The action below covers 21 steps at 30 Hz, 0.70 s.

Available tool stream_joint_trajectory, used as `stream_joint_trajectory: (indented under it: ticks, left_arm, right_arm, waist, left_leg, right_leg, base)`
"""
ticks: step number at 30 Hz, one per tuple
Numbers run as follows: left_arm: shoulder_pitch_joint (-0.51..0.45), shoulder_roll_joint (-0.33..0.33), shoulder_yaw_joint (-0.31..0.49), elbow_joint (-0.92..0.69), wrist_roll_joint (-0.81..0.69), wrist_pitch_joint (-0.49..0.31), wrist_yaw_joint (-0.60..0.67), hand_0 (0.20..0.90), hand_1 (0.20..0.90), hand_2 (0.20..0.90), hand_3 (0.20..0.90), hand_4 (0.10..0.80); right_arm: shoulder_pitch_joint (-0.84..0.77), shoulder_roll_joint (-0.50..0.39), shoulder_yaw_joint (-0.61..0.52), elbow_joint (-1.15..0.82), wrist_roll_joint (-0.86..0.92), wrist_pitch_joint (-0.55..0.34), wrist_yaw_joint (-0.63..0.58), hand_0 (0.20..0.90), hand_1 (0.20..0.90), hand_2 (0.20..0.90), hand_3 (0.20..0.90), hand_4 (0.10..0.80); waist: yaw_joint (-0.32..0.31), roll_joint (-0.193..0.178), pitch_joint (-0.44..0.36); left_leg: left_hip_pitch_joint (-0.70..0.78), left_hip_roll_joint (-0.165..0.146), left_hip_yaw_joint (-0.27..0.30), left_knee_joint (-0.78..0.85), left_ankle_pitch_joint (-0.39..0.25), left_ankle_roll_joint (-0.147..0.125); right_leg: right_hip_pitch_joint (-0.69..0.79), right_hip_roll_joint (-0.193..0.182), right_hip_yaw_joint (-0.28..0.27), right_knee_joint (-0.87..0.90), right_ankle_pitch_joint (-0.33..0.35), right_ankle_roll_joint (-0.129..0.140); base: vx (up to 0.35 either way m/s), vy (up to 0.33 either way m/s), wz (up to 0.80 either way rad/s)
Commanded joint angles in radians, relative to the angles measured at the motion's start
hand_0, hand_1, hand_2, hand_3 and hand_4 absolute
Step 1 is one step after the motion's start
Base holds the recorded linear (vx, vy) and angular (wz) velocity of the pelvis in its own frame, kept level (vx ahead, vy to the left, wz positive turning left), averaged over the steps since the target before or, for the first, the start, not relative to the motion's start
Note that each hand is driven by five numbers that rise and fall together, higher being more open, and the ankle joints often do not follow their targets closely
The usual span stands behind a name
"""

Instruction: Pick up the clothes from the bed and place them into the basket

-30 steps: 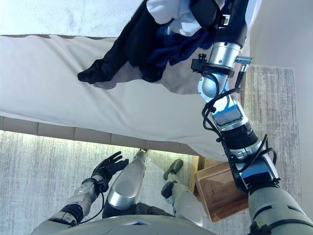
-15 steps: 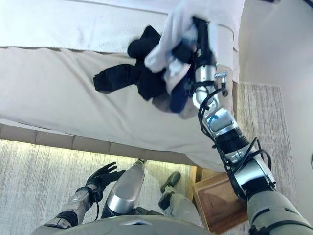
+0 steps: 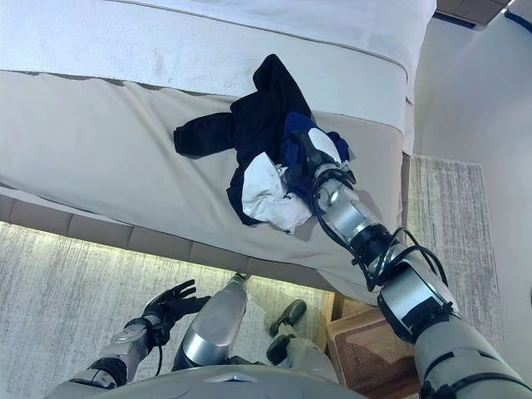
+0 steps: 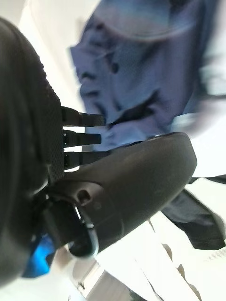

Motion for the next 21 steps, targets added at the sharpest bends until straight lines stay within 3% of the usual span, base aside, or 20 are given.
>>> stream_joint_trajectory:
  ticks: [1, 5, 8, 9, 10, 16, 21]
  left_arm:
    - [0.022, 0.026, -0.059, 0.013, 0.008, -0.019, -0.007, 0.9, 0.9, 0.9, 0.9, 0.8]
    - [0.023, 0.021, -0.056, 0.012, 0.018, -0.02, -0.009, 0.9, 0.9, 0.9, 0.9, 0.8]
    - [0.029, 0.022, -0.044, 0.015, 0.023, -0.023, -0.017, 0.9, 0.9, 0.9, 0.9, 0.8]
    - [0.031, 0.024, -0.039, 0.013, 0.025, -0.021, -0.021, 0.9, 0.9, 0.9, 0.9, 0.8]
    - [0.032, 0.027, -0.04, 0.009, 0.022, -0.02, -0.021, 0.9, 0.9, 0.9, 0.9, 0.8]
    - [0.015, 0.043, -0.055, 0.0, 0.007, -0.009, -0.021, 0.9, 0.9, 0.9, 0.9, 0.8]
    - [-0.008, 0.039, -0.072, -0.006, -0.007, -0.01, -0.013, 0.9, 0.9, 0.9, 0.9, 0.8]
  right_arm:
    - [-0.119, -0.031, -0.053, -0.116, -0.075, -0.07, -0.101, 0.3, 0.3, 0.3, 0.2, 0.1]
    - [-0.105, -0.044, -0.09, -0.175, -0.105, -0.076, -0.142, 0.3, 0.3, 0.3, 0.2, 0.1]
    - [-0.09, -0.052, -0.104, -0.207, -0.078, -0.06, -0.079, 0.3, 0.3, 0.3, 0.2, 0.1]
    - [-0.083, -0.054, -0.098, -0.208, -0.081, -0.047, -0.025, 0.564, 0.564, 0.564, 0.507, 0.407]
    - [-0.079, -0.056, -0.088, -0.205, -0.084, -0.049, 0.011, 0.9, 0.9, 0.9, 0.9, 0.8]
    - [-0.084, -0.052, -0.019, -0.177, -0.185, -0.081, 0.073, 0.9, 0.9, 0.9, 0.9, 0.8]
    - [-0.124, -0.019, 0.051, -0.151, -0.354, -0.114, 0.034, 0.9, 0.9, 0.9, 0.9, 0.8]
  waist:
    - [-0.006, -0.004, -0.025]
    - [-0.02, 0.001, -0.024]
    - [-0.027, 0.001, -0.027]
    - [-0.028, 0.0, -0.028]
    - [-0.028, -0.002, -0.028]
    - [-0.02, -0.012, -0.019]
    - [-0.003, -0.01, 0.005]
  left_leg:
    - [0.1, 0.005, 0.018, -0.185, -0.036, 0.06]
    - [0.103, 0.002, 0.012, -0.184, -0.04, 0.065]
    - [0.106, 0.001, 0.017, -0.18, -0.044, 0.067]
    - [0.107, 0.002, 0.018, -0.179, -0.045, 0.066]
    - [0.106, 0.002, 0.018, -0.178, -0.045, 0.066]
    - [0.094, 0.004, 0.013, -0.169, -0.043, 0.063]
    - [0.066, 0.004, 0.005, -0.158, -0.039, 0.061]
  right_leg:
    - [0.052, -0.027, 0.015, 0.095, -0.085, 0.039]
    - [0.044, -0.027, 0.036, 0.108, -0.09, 0.037]
    - [0.042, -0.03, 0.043, 0.114, -0.091, 0.039]
    - [0.04, -0.031, 0.044, 0.115, -0.091, 0.04]
    - [0.04, -0.031, 0.045, 0.115, -0.092, 0.04]
    - [0.033, -0.027, 0.042, 0.121, -0.096, 0.041]
    - [0.019, -0.026, 0.033, 0.128, -0.099, 0.039]
  base:
    - [-0.001, 0.017, 0.07]
    - [0.003, 0.007, 0.03]
    - [0.0, 0.0, 0.0]
    - [0.0, 0.0, 0.0]
    - [0.0, 0.0, 0.0]
    - [-0.003, -0.006, 0.0]
    - [-0.063, -0.022, 0.03]
